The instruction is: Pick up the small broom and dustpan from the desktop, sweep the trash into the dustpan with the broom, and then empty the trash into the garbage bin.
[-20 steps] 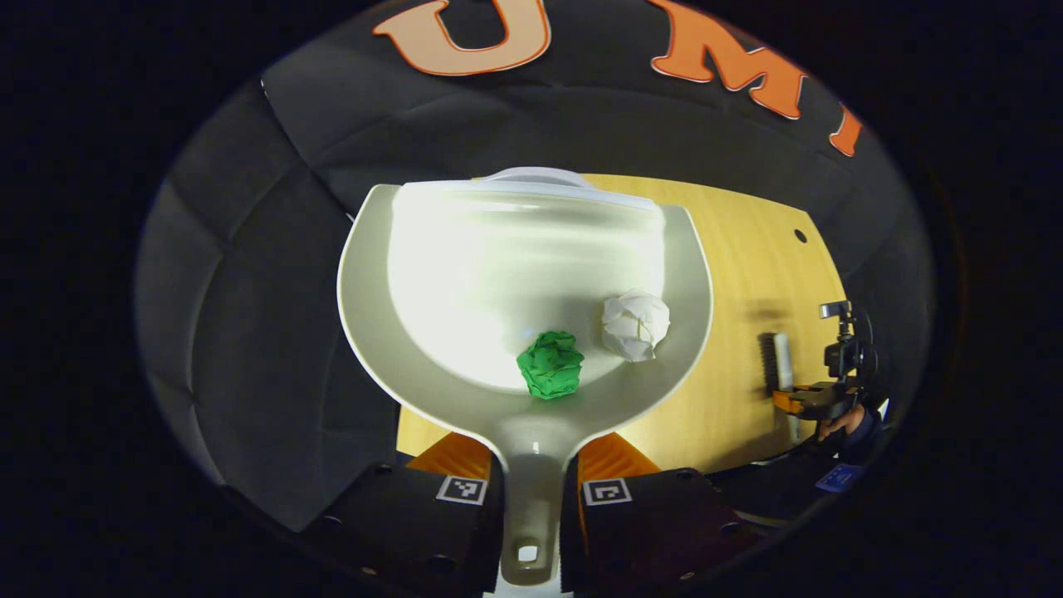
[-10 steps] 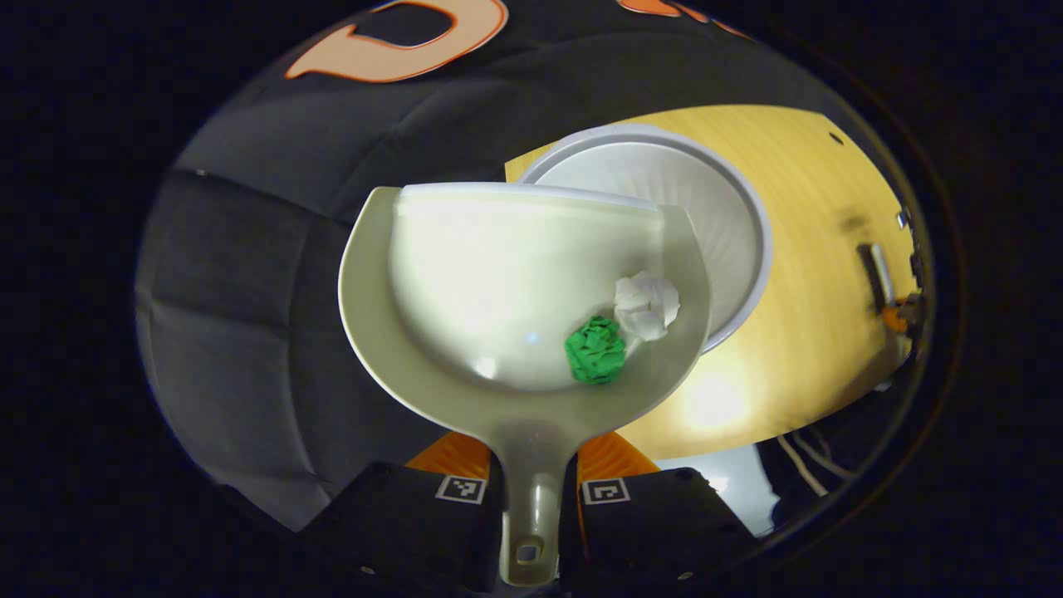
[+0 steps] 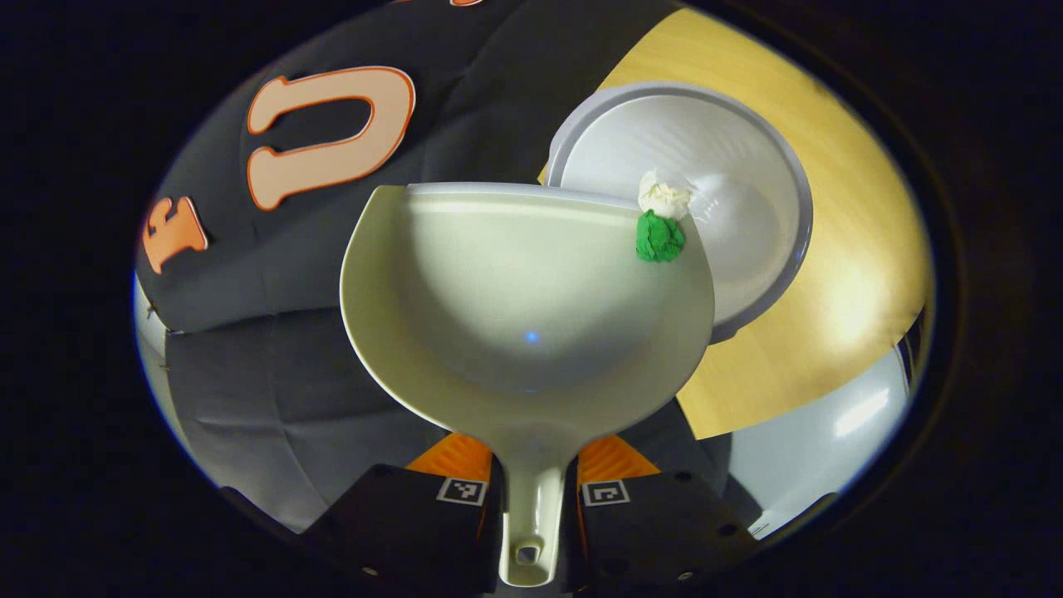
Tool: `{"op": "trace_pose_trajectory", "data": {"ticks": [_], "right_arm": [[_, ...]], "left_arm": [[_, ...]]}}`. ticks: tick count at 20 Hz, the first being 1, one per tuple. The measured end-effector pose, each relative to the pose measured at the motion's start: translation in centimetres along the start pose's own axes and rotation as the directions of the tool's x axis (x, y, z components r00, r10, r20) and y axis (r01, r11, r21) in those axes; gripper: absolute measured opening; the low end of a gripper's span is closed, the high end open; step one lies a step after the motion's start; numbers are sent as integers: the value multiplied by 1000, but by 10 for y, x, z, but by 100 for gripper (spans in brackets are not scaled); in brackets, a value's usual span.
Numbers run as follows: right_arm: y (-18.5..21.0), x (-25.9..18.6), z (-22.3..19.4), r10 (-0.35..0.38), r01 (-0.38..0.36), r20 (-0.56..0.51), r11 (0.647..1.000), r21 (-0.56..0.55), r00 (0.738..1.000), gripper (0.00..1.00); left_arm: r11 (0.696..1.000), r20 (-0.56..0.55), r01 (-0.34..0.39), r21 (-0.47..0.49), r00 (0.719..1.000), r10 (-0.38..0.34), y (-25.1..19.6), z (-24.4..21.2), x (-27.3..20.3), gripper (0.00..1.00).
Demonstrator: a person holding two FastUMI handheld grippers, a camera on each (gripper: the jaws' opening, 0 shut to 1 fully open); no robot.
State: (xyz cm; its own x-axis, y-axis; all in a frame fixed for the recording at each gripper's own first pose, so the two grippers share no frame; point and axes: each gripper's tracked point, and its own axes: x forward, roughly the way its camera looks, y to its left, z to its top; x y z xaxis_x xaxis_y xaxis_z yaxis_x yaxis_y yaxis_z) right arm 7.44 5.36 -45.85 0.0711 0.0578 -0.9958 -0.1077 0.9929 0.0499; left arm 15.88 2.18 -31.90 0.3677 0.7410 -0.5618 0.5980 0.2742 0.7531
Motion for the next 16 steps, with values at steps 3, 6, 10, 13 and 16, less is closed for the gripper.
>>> {"op": "trace_pose_trajectory", "data": {"ticks": [3,6,10,13,16], "right_arm": [[-1,-2,1,0,0,0,1000,-3,1000,24],[0,0,-1,3,-3,1,1000,-3,1000,24],[-2,-1,-3,0,0,-1,1000,3,1000,24],[-2,-2,-2,-2,2,1,1000,6,1000,25],[0,0,-3,0,0,3,1000,12,1000,28]], "left_arm": [[977,30,-158,145,987,155,1,-10,12,27],[981,44,-167,93,985,164,-17,-19,22,27],[959,91,72,-274,995,-49,-80,-19,35,27],[853,213,257,-454,961,-176,-122,12,31,28],[716,344,437,-544,895,-285,-182,55,26,28]]}}
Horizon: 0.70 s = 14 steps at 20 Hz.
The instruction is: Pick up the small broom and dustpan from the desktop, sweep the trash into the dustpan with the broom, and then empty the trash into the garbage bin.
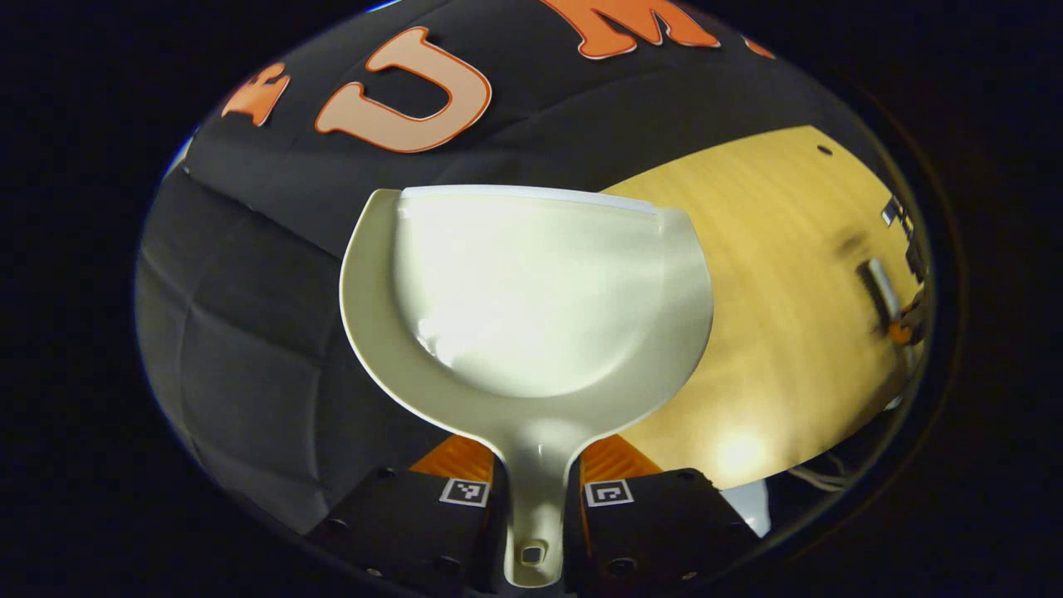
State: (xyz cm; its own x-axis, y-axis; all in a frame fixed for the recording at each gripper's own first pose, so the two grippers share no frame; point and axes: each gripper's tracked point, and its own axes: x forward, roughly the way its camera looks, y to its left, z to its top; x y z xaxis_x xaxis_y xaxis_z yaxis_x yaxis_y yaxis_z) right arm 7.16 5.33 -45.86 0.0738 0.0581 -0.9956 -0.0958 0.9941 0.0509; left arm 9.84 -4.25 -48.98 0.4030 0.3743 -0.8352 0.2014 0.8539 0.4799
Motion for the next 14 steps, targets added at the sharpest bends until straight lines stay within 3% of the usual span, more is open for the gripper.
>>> {"op": "trace_pose_trajectory", "data": {"ticks": [4,7,9,14], "right_arm": [[-1,0,0,7,-8,4,1000,19,1000,34],[4,-1,-3,32,-32,-8,998,45,999,36],[5,-2,-3,42,-42,-4,998,51,999,38],[6,-5,-4,55,-55,-3,996,65,998,38]], "left_arm": [[974,83,214,-68,975,-208,-95,22,1,28],[950,127,305,-63,947,-295,-140,28,4,28],[930,105,361,-72,930,-353,-177,20,10,27],[856,-34,473,-207,871,-490,-269,-24,50,28]]}}
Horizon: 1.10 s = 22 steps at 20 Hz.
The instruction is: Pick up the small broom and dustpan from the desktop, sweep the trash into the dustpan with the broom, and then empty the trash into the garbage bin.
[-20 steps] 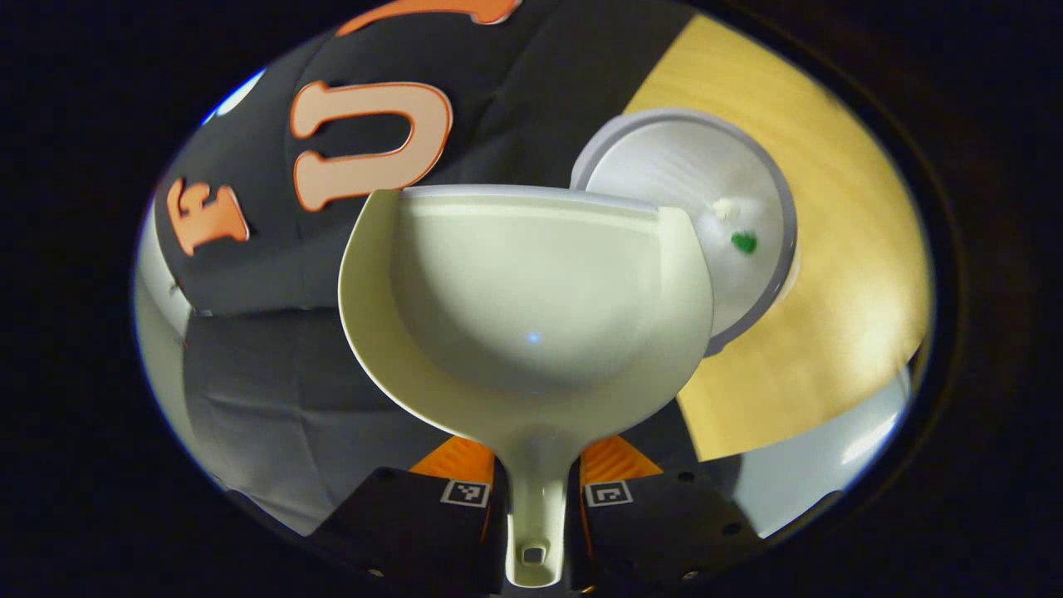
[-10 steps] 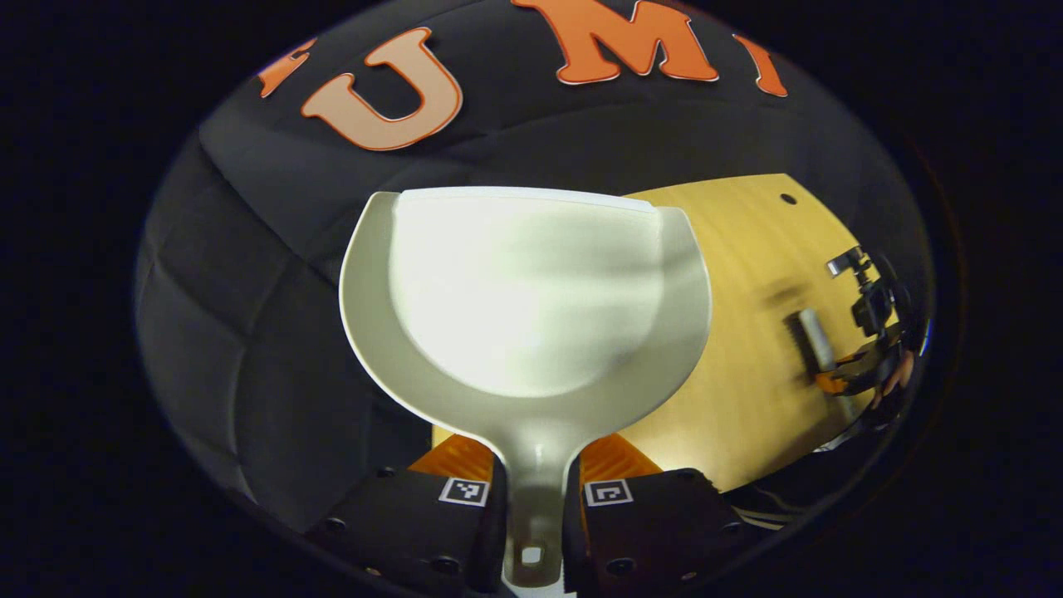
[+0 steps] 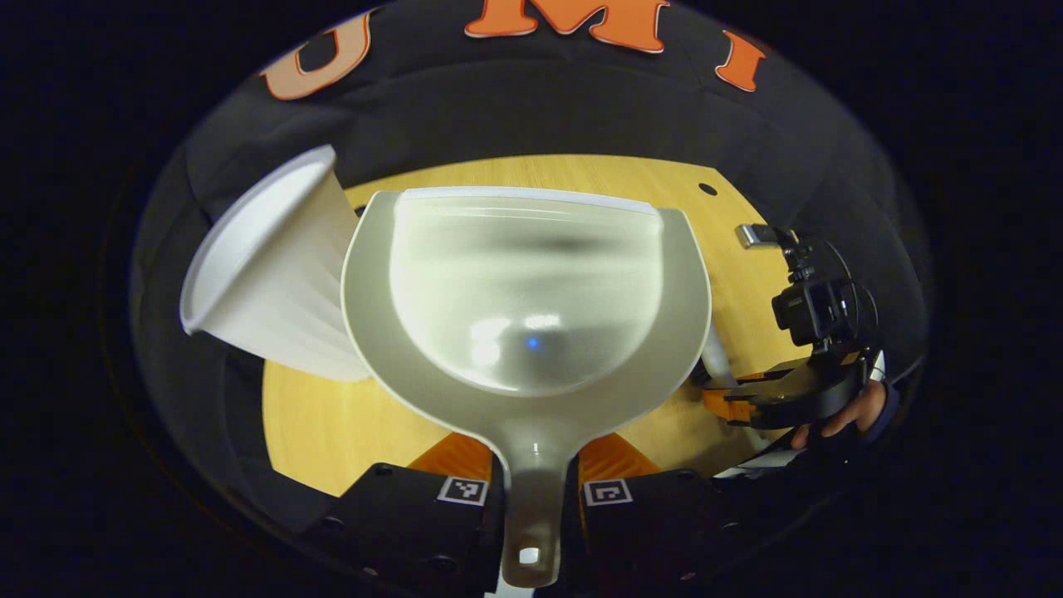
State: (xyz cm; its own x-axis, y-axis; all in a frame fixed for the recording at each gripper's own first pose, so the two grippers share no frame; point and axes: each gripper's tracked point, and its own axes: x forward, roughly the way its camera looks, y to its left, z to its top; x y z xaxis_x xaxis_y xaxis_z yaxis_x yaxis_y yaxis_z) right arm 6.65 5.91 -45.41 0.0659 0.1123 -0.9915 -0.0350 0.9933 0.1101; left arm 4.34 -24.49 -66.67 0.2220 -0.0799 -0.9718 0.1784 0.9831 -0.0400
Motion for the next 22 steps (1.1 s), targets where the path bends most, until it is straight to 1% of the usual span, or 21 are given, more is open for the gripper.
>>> {"op": "trace_pose_trajectory", "data": {"ticks": [3,6,11,14,16,19,21,22], "right_arm": [[2,-1,-3,13,-13,-13,1000,12,1000,38],[7,-2,-12,31,-31,-35,999,13,999,38],[8,-5,-15,33,-33,-49,999,7,998,38],[17,-4,-19,59,-59,-60,998,12,996,38],[21,-8,-20,76,-75,-63,997,9,995,38],[17,-10,-21,78,-77,-55,997,19,995,38],[15,-15,-19,83,-82,-43,996,26,996,37],[15,-15,-16,99,-98,-36,995,30,994,37]], "left_arm": [[998,-91,20,-54,996,-25,-15,-28,37,28],[992,-155,43,-120,986,-61,-25,-41,61,28],[991,-192,24,-134,980,-49,-28,-47,87,28],[988,-224,22,-152,973,-57,-25,-55,95,28],[982,-225,30,-184,972,-72,-24,-59,102,29],[987,-211,26,-156,976,-59,-23,-50,109,32],[988,-216,36,-151,974,-68,-32,-55,105,34],[989,-211,36,-145,975,-66,-34,-56,104,35]]}}
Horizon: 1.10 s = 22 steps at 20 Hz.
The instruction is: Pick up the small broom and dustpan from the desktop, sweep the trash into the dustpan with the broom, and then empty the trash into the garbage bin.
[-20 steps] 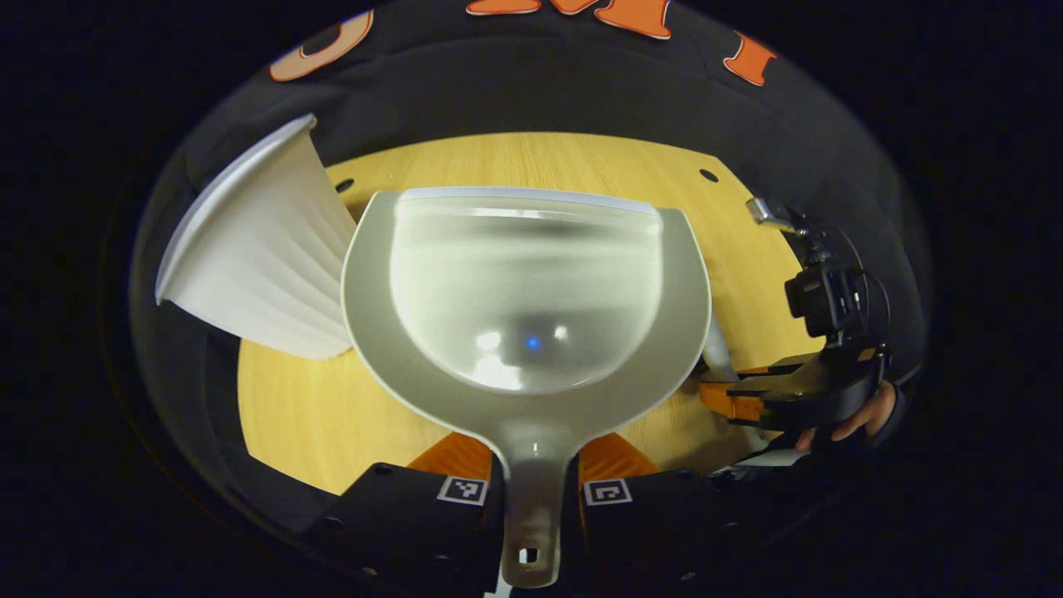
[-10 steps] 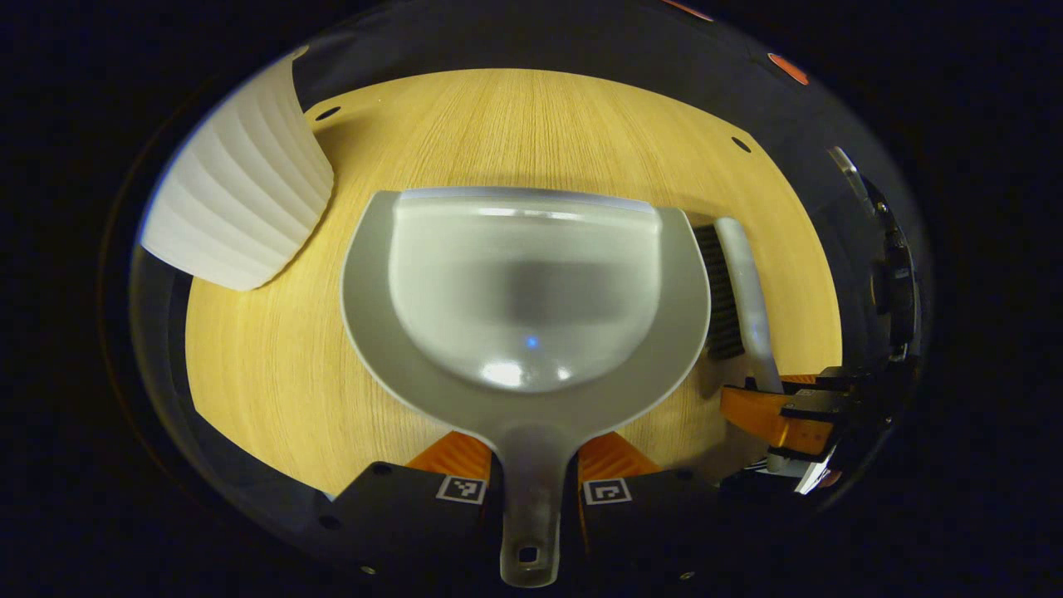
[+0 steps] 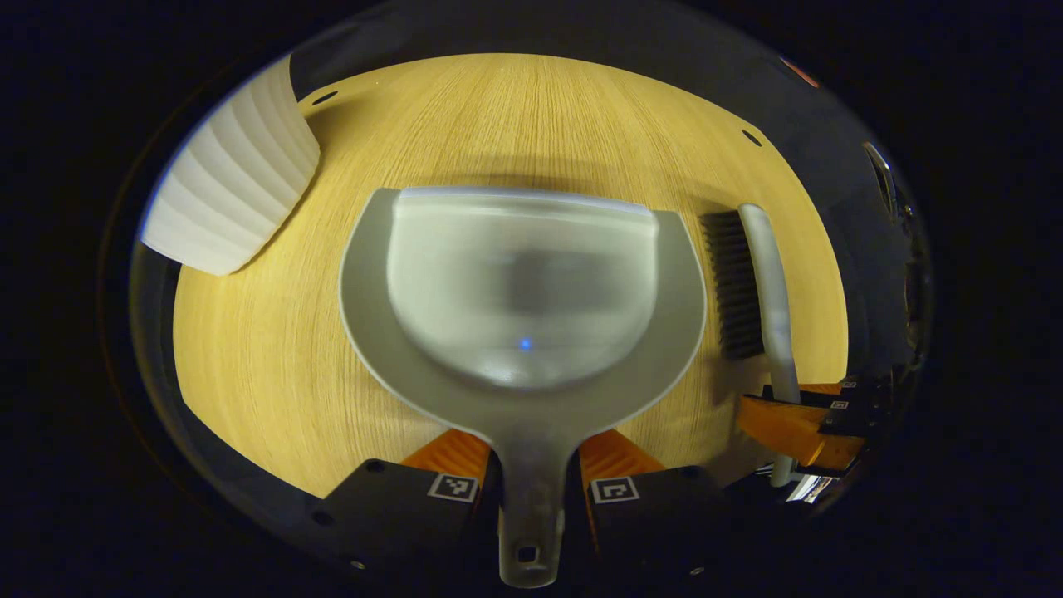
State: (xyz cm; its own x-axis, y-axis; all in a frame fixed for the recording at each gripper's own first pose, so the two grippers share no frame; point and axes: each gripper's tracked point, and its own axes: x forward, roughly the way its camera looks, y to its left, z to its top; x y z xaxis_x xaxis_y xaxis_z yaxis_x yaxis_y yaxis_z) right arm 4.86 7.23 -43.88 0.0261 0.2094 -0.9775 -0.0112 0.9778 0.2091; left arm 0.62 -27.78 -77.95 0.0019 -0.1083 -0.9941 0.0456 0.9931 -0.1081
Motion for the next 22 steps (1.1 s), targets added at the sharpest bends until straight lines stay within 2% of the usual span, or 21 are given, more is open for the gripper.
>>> {"op": "trace_pose_trajectory", "data": {"ticks": [1,2,3,5,6,7,8,9,12,14,15,16,18,19,20,21,22], "right_arm": [[0,0,1,22,-22,-1,1000,8,1000,37],[-1,1,0,38,-38,-2,999,16,999,30],[-2,1,1,44,-44,5,999,20,999,33],[-4,-6,6,45,-46,31,999,20,998,58],[-4,-12,8,43,-44,48,999,19,998,52],[-6,-19,11,44,-45,70,999,14,997,57],[-7,-26,17,41,-42,95,999,12,995,49],[-9,-33,22,43,-45,127,999,9,991,62],[-14,-58,42,48,-52,236,999,12,971,69],[-22,-81,61,39,-46,336,999,12,941,73],[-26,-93,74,26,-32,393,999,9,919,75],[-30,-104,85,5,-10,454,1000,10,891,75],[-35,-134,105,-5,6,568,1000,0,823,76],[-37,-150,115,-3,12,629,1000,-9,778,76],[-35,-169,123,0,19,685,1000,-19,728,76],[-28,-189,132,35,-4,744,999,-42,667,76],[-23,-205,139,59,-15,794,998,-62,605,76]], "left_arm": [[1000,25,-7,6,1000,7,1,3,-3,40],[1000,27,-10,6,1000,10,3,4,-8,45],[1000,32,-5,9,999,4,2,4,-11,48],[1000,46,-2,2,999,2,2,4,-16,57],[1000,55,4,-5,998,-4,-1,5,-18,57],[1000,71,10,-11,997,-9,-2,7,-21,61],[1000,93,13,-17,996,-12,-4,12,-22,62],[1000,131,16,-20,991,-13,-4,20,-28,63],[1000,248,-21,-16,968,24,-3,56,-45,65],[999,351,-48,-2,935,46,-2,85,-56,79],[998,408,-55,6,912,47,-2,101,-64,86],[998,457,-55,0,888,49,0,114,-66,89],[999,563,-53,-2,825,45,3,142,-84,89],[999,614,-45,8,788,31,2,158,-94,89],[999,654,-45,9,756,28,-1,153,-81,89],[999,700,-30,14,714,12,-2,168,-107,89],[1000,736,-24,16,677,5,4,171,-100,89]]}}
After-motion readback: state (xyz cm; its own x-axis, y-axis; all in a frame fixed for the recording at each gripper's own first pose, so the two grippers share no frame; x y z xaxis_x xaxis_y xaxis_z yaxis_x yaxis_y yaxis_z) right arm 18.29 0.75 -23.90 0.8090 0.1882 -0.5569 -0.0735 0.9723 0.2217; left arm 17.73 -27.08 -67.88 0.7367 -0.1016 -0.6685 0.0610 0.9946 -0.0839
